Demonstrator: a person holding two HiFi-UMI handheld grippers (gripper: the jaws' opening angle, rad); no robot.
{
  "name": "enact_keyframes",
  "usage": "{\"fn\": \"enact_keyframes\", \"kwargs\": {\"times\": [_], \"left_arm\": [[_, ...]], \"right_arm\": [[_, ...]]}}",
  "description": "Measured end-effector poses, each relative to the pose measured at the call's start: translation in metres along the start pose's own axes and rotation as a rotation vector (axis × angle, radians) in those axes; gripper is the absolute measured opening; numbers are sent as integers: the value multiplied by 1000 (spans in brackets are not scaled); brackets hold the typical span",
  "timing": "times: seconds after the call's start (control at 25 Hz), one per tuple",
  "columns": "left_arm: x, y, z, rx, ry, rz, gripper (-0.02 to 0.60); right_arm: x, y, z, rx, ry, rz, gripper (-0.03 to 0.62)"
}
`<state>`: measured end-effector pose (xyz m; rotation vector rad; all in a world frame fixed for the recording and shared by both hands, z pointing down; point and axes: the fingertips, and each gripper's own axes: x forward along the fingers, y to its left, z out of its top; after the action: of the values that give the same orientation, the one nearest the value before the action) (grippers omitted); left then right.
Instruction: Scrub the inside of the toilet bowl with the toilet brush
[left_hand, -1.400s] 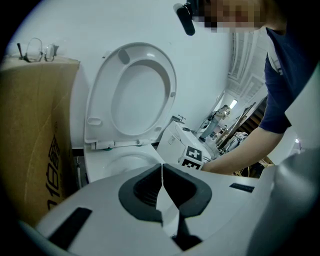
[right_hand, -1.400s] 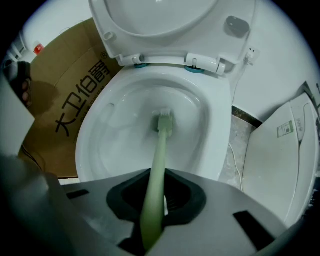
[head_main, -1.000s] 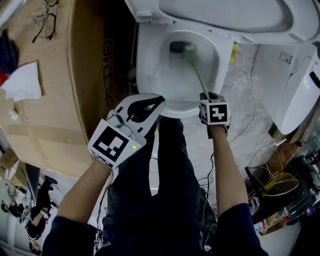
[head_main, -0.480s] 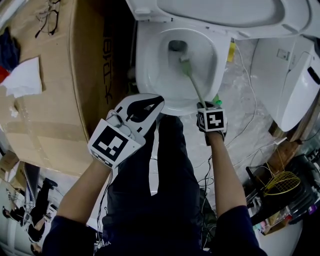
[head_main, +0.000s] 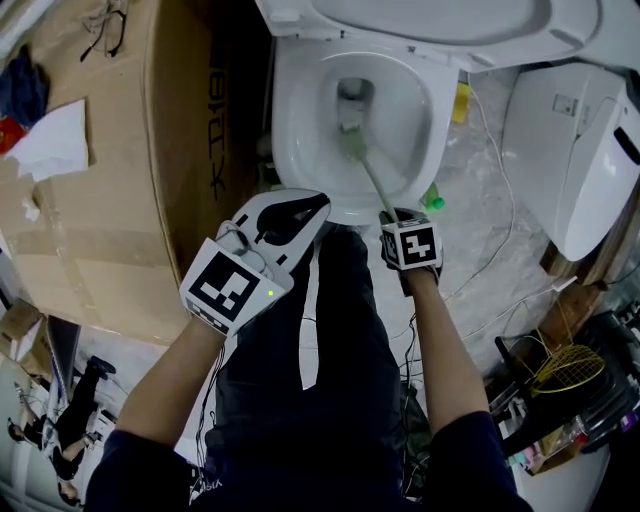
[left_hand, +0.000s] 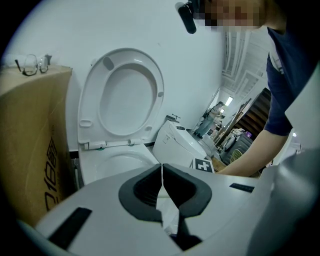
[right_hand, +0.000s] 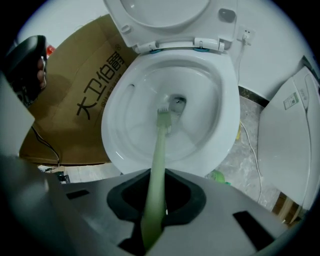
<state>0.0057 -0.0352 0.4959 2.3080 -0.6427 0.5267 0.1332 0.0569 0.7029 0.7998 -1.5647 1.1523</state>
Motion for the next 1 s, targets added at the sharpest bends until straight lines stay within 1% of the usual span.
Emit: {"fn": "enact_keyframes", "kwargs": {"times": [0.12,0.28,0.56,1.0], "left_arm": [[-1,-8,3,12,-4,2,35],[-5,-14,12,22,-11,15,35],[-14,-30,30,70,-7,32,35],[-41,-47,80,121,-46,86,35]], "right_arm": [[-1,9,-15,32,15,46,52],[-16,20,-8,34,-48,85,52],[-61,20,8,39,-158,101,52],[-153,20,35,36,-314,100,53]]}}
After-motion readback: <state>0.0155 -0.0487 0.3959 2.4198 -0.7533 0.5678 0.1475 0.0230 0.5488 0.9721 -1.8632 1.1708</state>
